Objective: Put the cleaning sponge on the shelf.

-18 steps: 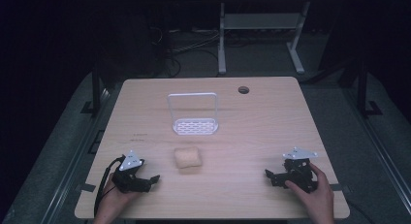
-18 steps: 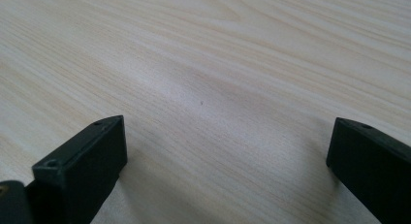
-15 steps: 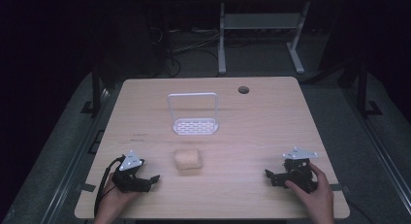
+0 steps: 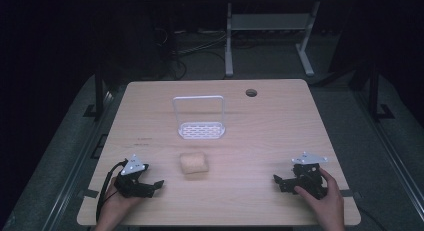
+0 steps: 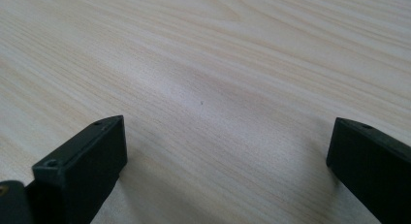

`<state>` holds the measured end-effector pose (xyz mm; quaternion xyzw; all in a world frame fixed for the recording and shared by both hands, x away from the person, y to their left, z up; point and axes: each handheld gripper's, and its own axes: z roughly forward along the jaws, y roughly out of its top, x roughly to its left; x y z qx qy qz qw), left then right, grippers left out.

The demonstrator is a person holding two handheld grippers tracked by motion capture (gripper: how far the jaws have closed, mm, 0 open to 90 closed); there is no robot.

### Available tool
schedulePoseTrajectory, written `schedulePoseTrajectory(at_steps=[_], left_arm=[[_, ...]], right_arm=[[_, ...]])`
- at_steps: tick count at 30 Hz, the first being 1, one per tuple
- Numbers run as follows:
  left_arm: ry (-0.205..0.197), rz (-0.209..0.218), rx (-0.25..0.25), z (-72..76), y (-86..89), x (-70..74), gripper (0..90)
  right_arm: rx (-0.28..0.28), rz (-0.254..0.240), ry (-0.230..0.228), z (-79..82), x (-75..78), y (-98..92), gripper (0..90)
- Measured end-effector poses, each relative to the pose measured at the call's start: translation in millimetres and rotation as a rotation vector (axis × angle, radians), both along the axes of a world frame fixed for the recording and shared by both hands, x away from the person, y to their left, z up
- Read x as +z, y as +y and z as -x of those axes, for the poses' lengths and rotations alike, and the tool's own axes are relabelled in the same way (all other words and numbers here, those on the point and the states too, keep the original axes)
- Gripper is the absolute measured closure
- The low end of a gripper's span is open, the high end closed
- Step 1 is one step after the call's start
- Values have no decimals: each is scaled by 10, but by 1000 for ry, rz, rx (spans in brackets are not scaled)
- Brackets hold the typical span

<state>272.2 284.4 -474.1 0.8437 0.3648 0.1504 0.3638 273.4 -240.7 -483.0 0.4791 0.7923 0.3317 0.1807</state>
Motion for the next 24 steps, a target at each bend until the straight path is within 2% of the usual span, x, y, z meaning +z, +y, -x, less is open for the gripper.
schedulePoseTrajectory(at_steps=[17, 22, 24], left_arm=[[5, 12, -30, 7, 31, 106, 138], [-7, 7, -40, 6, 21, 157, 138], [-7, 17, -44, 5, 11, 175, 138]], right_arm=[[1, 2, 1, 0, 1, -1, 7], [1, 2, 1, 0, 1, -1, 7], [1, 2, 1, 0, 1, -1, 7]])
